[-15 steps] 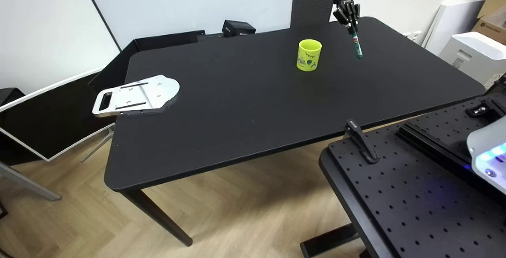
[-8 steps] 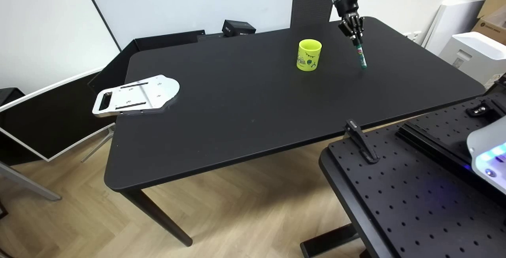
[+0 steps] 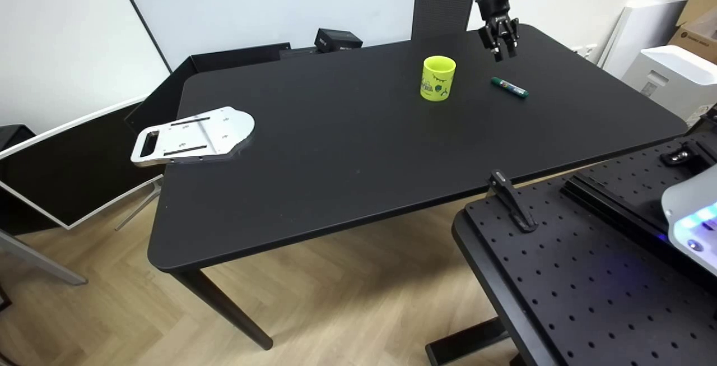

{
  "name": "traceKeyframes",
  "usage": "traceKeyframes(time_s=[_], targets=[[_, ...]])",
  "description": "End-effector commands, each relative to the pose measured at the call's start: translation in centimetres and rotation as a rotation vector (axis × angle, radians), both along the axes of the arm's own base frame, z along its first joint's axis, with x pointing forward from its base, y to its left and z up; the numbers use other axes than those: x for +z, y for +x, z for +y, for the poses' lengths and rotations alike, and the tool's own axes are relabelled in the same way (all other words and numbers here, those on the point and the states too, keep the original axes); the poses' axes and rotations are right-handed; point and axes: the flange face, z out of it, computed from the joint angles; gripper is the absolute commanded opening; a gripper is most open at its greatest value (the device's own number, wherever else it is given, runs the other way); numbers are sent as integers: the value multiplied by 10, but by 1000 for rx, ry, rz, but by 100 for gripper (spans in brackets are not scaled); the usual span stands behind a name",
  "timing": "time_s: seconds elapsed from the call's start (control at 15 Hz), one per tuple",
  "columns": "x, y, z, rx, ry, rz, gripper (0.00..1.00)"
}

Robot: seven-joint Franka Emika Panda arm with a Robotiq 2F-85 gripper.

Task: Remove the marker from the mug.

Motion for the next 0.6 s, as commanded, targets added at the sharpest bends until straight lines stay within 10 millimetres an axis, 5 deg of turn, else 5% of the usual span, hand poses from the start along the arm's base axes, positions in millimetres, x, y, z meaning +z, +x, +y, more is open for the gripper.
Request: traceKeyframes(time_s=[0.0,0.27,0.33,0.53], targets=[[31,29,4,17,-21,-185,91],[59,57,8,-16,-15,-433,100],[43,54,6,28,-9,-372,100],[44,55,6,31,-7,-381,100]])
